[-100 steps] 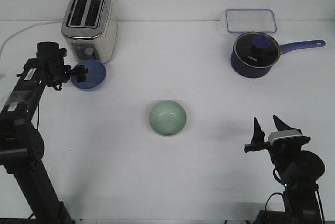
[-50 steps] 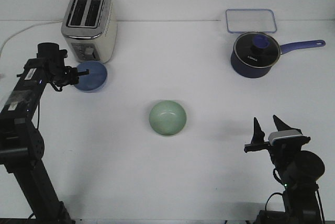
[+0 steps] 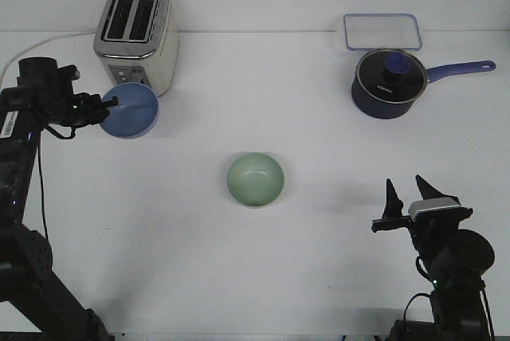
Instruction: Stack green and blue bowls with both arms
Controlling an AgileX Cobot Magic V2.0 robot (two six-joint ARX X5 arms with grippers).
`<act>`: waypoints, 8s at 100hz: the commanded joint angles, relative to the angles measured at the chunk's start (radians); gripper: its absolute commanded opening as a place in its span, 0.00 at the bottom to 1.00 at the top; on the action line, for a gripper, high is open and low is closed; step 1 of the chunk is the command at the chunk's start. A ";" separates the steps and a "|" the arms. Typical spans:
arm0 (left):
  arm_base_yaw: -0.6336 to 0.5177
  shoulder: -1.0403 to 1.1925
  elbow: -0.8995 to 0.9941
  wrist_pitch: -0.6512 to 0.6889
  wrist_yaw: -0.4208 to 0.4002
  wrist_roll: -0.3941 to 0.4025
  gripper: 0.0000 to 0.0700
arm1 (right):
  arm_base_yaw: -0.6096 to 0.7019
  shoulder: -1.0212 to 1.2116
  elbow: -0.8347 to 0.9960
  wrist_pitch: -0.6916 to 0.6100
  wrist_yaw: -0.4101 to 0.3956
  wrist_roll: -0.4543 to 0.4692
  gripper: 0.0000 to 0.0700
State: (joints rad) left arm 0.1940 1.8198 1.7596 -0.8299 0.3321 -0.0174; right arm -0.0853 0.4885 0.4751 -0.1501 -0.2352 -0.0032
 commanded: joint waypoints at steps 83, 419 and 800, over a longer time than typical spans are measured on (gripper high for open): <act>-0.604 -0.065 0.012 -0.110 0.060 -0.020 0.01 | 0.001 0.003 0.000 0.008 0.000 0.006 0.57; -0.457 -1.163 -1.135 0.698 -0.304 -0.073 0.82 | 0.001 0.003 0.000 0.008 0.000 0.006 0.57; -0.252 -1.817 -1.712 0.911 -0.310 -0.074 0.01 | 0.001 0.003 0.000 0.045 0.000 0.006 0.00</act>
State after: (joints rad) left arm -0.0593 0.0055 0.0528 0.0643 0.0246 -0.0956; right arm -0.0853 0.4885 0.4751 -0.1146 -0.2352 -0.0032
